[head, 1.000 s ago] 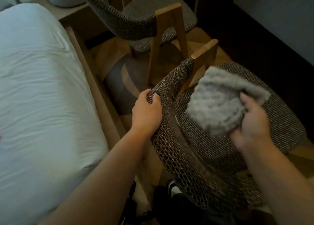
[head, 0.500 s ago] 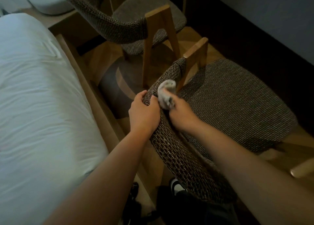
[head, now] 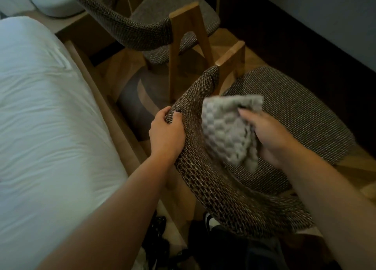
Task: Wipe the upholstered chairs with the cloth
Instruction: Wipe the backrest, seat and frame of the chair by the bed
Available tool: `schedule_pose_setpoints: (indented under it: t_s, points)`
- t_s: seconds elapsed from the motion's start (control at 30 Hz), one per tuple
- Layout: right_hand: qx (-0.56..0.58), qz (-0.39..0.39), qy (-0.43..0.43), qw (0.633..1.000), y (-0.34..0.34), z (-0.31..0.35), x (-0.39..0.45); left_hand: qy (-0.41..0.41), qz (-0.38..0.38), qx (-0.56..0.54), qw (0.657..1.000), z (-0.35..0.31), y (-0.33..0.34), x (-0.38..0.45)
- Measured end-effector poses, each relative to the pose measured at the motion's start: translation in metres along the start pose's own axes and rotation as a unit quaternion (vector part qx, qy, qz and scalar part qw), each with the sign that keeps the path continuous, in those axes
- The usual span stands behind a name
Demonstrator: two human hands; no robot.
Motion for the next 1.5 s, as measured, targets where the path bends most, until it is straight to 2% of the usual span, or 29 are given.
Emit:
schedule_pose_setpoints:
  t_s: [0.07,0.1,0.2,0.27,0.33,0.47,0.6,0.67,0.7,0.77,0.8,0.87,0.97,1.03,1.07,1.13,1.2,1.23,1.3,1.4,1.47,1.5]
  points:
    - [0.035,0.035,-0.030,0.998,0.030,-0.003,0.024,-0.005,-0.008,-0.021,1.000,0.002,-0.001,-0.001]
    - [0.009,0.049,-0.040,0.998,0.046,-0.010,0.034,-0.008,-0.014,-0.034,0.999,0.002,-0.001,-0.001]
    - [-0.207,0.048,-0.159,0.964,0.084,-0.031,0.051,-0.011,-0.040,-0.052,0.998,0.003,-0.004,-0.002]
    - [-0.255,0.032,-0.238,0.937,0.090,-0.033,0.043,-0.009,-0.043,-0.059,0.997,0.005,-0.003,0.000]
    - [-0.270,0.063,-0.273,0.921,0.076,-0.038,0.024,-0.009,-0.042,-0.073,0.996,0.006,-0.002,-0.001]
    - [-0.293,0.167,-0.244,0.909,0.037,-0.058,-0.036,-0.006,-0.046,-0.067,0.997,0.004,-0.003,-0.002]
    - [-0.310,0.218,-0.254,0.890,-0.009,-0.065,-0.095,0.005,-0.028,0.008,1.000,-0.003,-0.003,-0.007]
    - [-0.289,0.256,-0.209,0.899,-0.030,-0.062,-0.103,0.036,-0.015,0.087,0.995,-0.009,-0.002,-0.013]
    - [-0.263,0.256,-0.153,0.917,-0.038,-0.058,-0.100,0.061,-0.020,0.137,0.988,-0.014,-0.001,-0.014]
    - [-0.155,0.184,-0.030,0.970,-0.055,-0.046,-0.080,0.113,-0.039,0.257,0.959,-0.024,0.002,-0.013]
    - [-0.089,0.146,0.009,0.985,-0.059,-0.040,-0.067,0.127,-0.044,0.310,0.941,-0.028,0.005,-0.012]
    - [-0.017,0.056,-0.050,0.997,-0.057,-0.017,-0.031,0.126,-0.041,0.368,0.920,-0.031,0.009,-0.008]
    - [0.088,-0.068,-0.157,0.981,-0.042,0.022,0.045,0.117,-0.040,0.387,0.914,-0.031,0.010,-0.004]
    - [0.073,-0.114,-0.184,0.974,-0.031,0.031,0.111,0.116,-0.044,0.376,0.918,-0.031,0.008,-0.002]
    - [0.023,-0.143,-0.187,0.972,-0.022,0.032,0.141,0.113,-0.044,0.370,0.921,-0.030,0.008,-0.001]
    - [-0.162,-0.178,-0.160,0.957,-0.002,0.021,0.188,0.111,-0.045,0.360,0.925,-0.029,0.008,-0.001]
    - [-0.342,-0.194,-0.103,0.914,0.017,-0.001,0.206,0.112,-0.049,0.357,0.926,-0.029,0.008,-0.002]
    - [-0.364,-0.199,-0.080,0.906,0.024,-0.013,0.204,0.114,-0.054,0.356,0.926,-0.029,0.008,-0.001]
    - [-0.365,-0.187,-0.056,0.910,0.030,-0.036,0.185,0.115,-0.059,0.353,0.927,-0.029,0.007,0.000]
    - [-0.398,-0.068,-0.061,0.913,0.025,-0.068,0.129,0.119,-0.062,0.351,0.927,-0.028,0.008,-0.001]
    - [-0.377,0.001,-0.068,0.924,0.012,-0.082,0.093,0.117,-0.062,0.352,0.926,-0.027,0.009,-0.001]
    - [-0.351,0.005,-0.058,0.934,0.000,-0.080,0.088,0.115,-0.063,0.353,0.926,-0.026,0.009,-0.001]
Point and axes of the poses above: each hand's wrist, its own x-axis towards the middle knuckle, its own y-axis out of the palm, z = x × y, the point moved 5 cm from there along x, towards the middle knuckle, and after that the axes turned 14 degrees about x, right-handed, at the moved point
